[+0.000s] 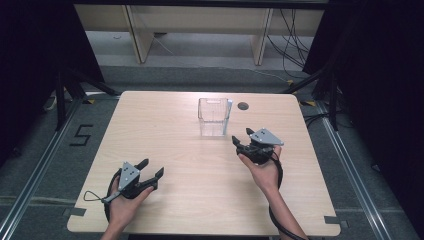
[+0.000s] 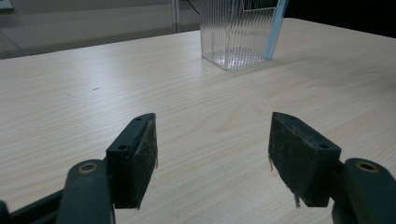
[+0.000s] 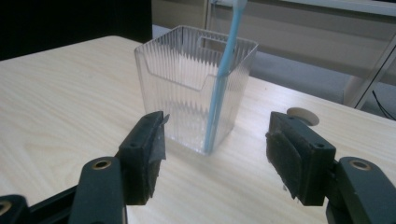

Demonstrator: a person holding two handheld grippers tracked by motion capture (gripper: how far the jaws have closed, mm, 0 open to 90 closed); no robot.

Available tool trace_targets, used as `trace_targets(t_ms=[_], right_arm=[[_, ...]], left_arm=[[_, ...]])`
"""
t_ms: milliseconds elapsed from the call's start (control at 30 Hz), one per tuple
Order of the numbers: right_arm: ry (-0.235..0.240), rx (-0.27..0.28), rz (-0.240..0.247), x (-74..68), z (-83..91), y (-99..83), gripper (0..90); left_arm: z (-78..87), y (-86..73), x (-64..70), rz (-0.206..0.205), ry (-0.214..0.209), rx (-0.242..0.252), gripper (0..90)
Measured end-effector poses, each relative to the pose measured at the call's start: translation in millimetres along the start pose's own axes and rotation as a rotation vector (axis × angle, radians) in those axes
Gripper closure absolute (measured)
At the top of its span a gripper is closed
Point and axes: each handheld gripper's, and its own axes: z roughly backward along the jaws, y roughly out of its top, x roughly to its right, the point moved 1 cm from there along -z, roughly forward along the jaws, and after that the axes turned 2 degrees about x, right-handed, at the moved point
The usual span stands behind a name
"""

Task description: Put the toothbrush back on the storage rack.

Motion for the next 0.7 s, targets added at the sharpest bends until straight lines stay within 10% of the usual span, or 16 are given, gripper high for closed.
trace_targets(t_ms=[700], right_arm=[[0.005, -0.052, -0.044, -8.9, 62.1, -45.8, 36.3]], left_arm=[[2.0, -2.0, -1.9, 0.007, 0.019, 0.024, 32.5]])
